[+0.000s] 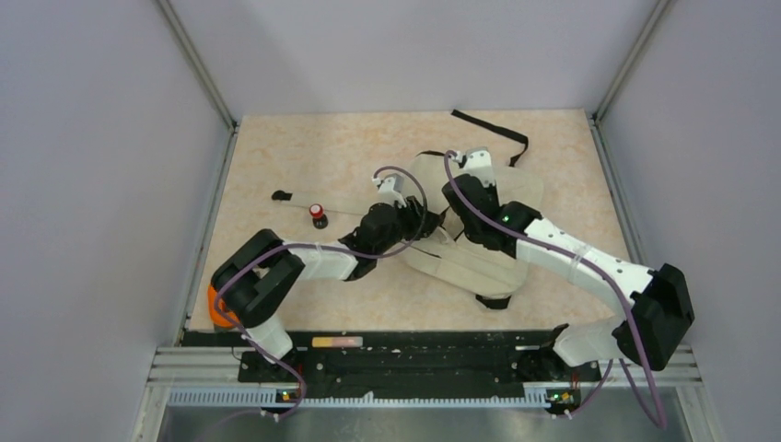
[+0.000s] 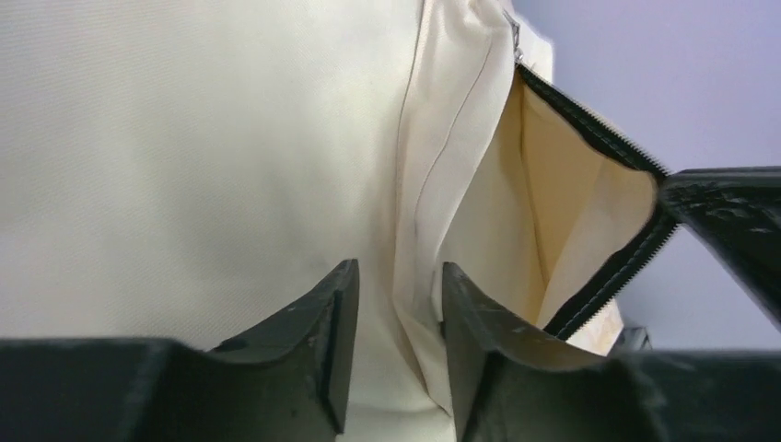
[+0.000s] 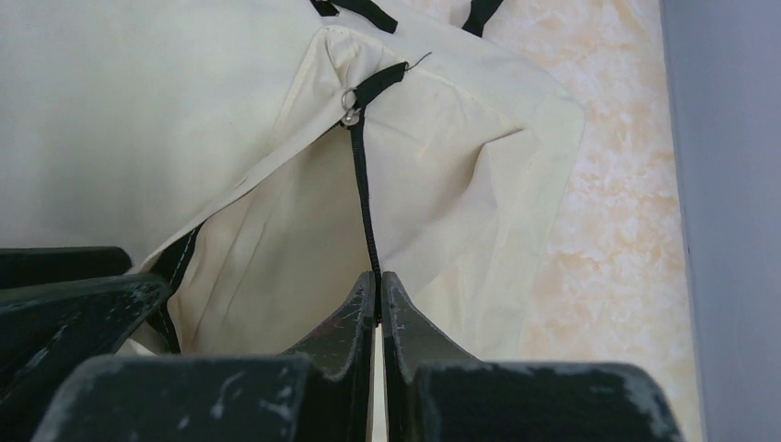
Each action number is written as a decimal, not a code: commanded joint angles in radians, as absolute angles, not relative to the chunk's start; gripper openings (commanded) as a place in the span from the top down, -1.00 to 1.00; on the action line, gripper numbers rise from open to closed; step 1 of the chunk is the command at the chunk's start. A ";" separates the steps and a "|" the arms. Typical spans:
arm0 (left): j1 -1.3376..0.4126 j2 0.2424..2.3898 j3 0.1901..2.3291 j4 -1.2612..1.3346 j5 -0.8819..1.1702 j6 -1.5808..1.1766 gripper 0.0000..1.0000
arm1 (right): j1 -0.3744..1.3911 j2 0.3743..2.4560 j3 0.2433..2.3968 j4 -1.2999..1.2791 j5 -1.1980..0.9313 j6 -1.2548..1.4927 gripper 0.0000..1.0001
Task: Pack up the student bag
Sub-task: Adjust the student bag at the center of the board, then pick up the stationery from the center of the board.
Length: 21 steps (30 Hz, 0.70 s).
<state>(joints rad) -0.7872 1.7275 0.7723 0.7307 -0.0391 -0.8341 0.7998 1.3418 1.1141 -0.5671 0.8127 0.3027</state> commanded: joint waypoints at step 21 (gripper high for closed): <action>-0.560 1.167 0.607 -0.149 -0.201 -0.475 -0.65 | 0.779 1.252 1.085 -0.426 0.746 0.257 1.00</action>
